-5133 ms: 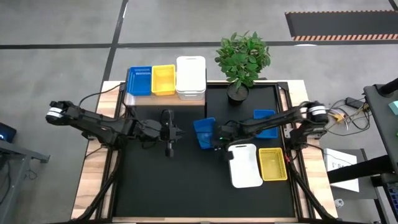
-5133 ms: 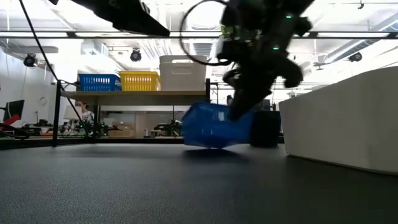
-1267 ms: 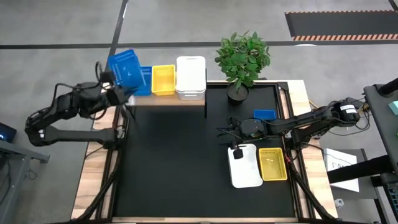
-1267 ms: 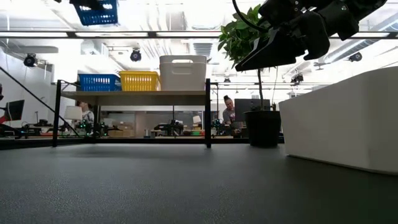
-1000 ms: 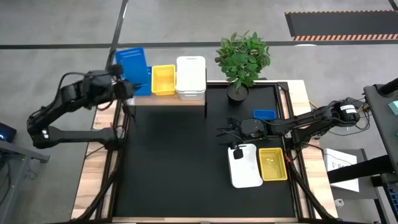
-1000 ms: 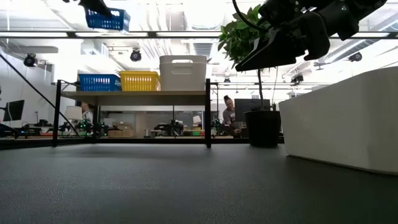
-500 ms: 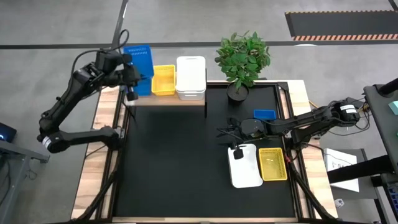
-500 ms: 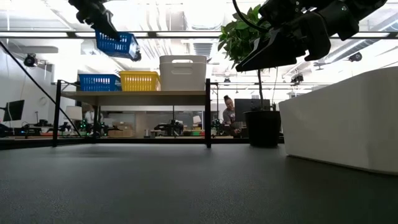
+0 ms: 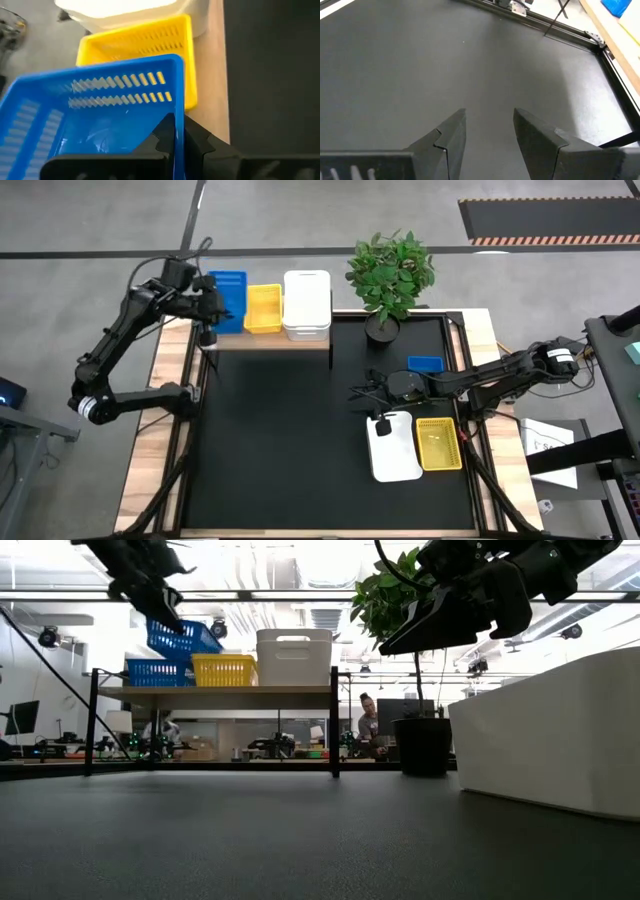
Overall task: Stack baskets on shelf by color
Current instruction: Stack the left blue bin into the blue bin on the shelf
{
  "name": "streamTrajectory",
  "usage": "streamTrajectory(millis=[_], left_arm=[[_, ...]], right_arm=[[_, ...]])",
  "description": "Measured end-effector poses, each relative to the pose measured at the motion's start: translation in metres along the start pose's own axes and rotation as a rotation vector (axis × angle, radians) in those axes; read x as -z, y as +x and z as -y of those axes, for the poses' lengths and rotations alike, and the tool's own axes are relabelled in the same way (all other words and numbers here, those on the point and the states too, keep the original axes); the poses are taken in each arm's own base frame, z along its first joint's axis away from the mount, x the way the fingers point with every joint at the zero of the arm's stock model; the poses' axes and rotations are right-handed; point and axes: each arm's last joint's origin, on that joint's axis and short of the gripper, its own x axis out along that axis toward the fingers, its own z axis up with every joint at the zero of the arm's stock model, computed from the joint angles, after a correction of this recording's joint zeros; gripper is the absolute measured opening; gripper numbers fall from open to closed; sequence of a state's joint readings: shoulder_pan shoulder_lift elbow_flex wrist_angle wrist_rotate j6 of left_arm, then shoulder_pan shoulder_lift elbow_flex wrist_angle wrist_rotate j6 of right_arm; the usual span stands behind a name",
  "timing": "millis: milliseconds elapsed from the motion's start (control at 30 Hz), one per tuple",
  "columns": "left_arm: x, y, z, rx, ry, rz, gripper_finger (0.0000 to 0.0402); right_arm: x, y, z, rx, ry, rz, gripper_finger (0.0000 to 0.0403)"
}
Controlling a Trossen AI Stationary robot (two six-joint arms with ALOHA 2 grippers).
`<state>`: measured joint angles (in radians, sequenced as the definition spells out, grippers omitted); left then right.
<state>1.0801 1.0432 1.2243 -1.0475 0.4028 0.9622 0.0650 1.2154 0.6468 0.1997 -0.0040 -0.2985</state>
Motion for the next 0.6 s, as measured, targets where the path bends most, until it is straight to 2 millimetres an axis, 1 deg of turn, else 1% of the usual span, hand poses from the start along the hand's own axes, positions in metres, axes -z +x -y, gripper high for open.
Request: streamTrajectory(millis=[267, 600], left_arm=[[0.0018, 0.0069, -0.0060, -0.008, -0.020, -0.053, 0.0000], [0.0024, 0.0018, -0.0025, -0.015, -0.025, -0.060, 0.0000]], right_arm=[[0.0001, 0.0000, 0.0000, 0.000, -0.001, 0.000, 0.0155], [-0.0004, 0.0000, 0.0001, 0.002, 0.000, 0.005, 0.0155]])
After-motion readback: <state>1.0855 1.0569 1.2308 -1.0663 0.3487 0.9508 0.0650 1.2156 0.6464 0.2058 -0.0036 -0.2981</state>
